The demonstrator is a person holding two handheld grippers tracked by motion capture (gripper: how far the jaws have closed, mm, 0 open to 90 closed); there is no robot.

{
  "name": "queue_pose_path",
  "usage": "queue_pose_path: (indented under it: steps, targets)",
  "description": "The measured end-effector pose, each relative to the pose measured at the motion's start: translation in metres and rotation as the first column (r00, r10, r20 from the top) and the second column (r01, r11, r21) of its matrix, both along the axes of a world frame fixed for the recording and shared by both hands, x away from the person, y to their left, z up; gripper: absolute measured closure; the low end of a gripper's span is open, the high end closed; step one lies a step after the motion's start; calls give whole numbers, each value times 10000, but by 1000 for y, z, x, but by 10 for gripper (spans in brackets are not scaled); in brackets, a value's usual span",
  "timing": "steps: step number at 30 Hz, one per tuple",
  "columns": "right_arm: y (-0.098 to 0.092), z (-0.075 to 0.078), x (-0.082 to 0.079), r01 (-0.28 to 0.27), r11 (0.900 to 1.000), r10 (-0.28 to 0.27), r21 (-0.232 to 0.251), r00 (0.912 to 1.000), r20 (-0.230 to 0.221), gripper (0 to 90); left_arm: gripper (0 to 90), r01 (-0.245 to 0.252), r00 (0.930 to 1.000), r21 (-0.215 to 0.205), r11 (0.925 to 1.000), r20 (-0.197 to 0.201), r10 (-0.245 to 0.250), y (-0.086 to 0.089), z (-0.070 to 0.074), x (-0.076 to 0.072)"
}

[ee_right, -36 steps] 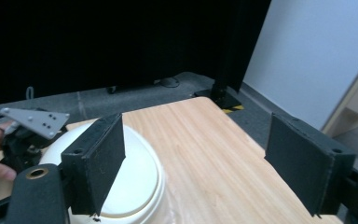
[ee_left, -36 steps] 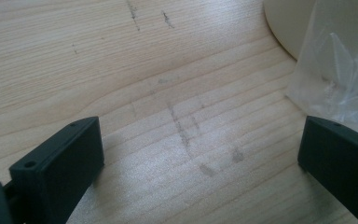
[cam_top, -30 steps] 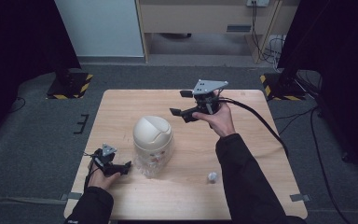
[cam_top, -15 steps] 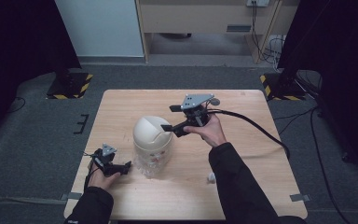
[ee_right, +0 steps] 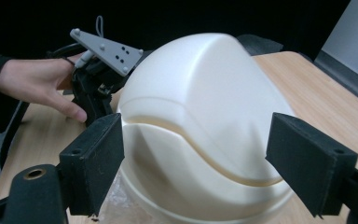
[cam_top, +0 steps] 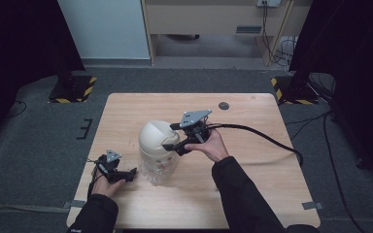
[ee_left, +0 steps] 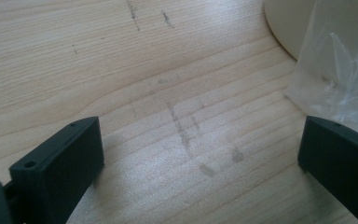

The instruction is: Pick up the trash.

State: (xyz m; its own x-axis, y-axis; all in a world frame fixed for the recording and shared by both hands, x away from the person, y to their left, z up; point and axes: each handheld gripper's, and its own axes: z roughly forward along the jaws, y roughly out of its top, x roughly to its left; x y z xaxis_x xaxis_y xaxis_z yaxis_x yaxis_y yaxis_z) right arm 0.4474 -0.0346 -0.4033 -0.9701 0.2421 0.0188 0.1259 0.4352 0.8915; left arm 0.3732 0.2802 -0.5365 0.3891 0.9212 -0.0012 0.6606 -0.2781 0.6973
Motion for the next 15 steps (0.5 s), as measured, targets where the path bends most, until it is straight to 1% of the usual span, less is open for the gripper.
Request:
queue_pose_path:
  steps: [15]
  targets:
    - [8, -13, -2, -86, 9999, 84, -99, 9996, -286, 184, 0, 10, 10000, 11, 10000, -3, -10, 0, 0, 0]
